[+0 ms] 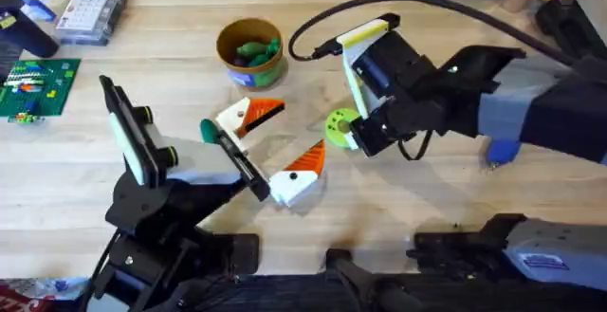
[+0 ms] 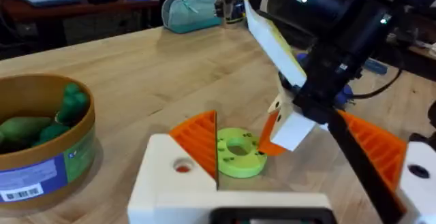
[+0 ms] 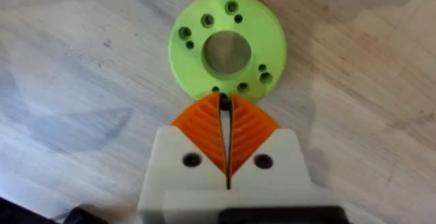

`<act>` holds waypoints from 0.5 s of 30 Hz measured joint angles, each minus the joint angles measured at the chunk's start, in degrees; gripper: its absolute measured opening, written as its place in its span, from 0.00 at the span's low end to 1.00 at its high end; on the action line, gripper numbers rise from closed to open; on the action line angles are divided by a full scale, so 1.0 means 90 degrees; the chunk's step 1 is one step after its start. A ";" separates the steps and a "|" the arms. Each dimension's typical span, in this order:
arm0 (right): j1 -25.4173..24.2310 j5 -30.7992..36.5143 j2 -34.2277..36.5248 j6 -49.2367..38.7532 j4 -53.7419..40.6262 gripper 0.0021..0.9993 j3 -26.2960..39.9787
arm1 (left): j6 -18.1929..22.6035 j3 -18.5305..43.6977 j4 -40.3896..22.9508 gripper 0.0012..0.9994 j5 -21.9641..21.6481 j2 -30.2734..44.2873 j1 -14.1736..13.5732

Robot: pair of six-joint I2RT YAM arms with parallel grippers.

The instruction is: Pick up the gripper from the table and insert it into the empty holder that is missing its gripper. Then pick up a screw, insert it into the mounting hole, and use the screwdriver to tighten it. Finally, clean up the table by picking up the vegetable and placing it into the bucket.

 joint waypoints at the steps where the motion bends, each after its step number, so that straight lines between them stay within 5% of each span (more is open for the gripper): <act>1: 0.0000 -0.0008 0.0003 0.0000 -0.0088 0.00 0.0058 | -0.0001 0.0000 0.0000 0.99 0.0001 0.0000 0.0000; 15: 0.0000 -0.0031 -0.0588 -0.0156 -0.1382 0.00 0.1815 | -0.0002 0.0000 0.0000 0.99 0.0000 0.0000 0.0000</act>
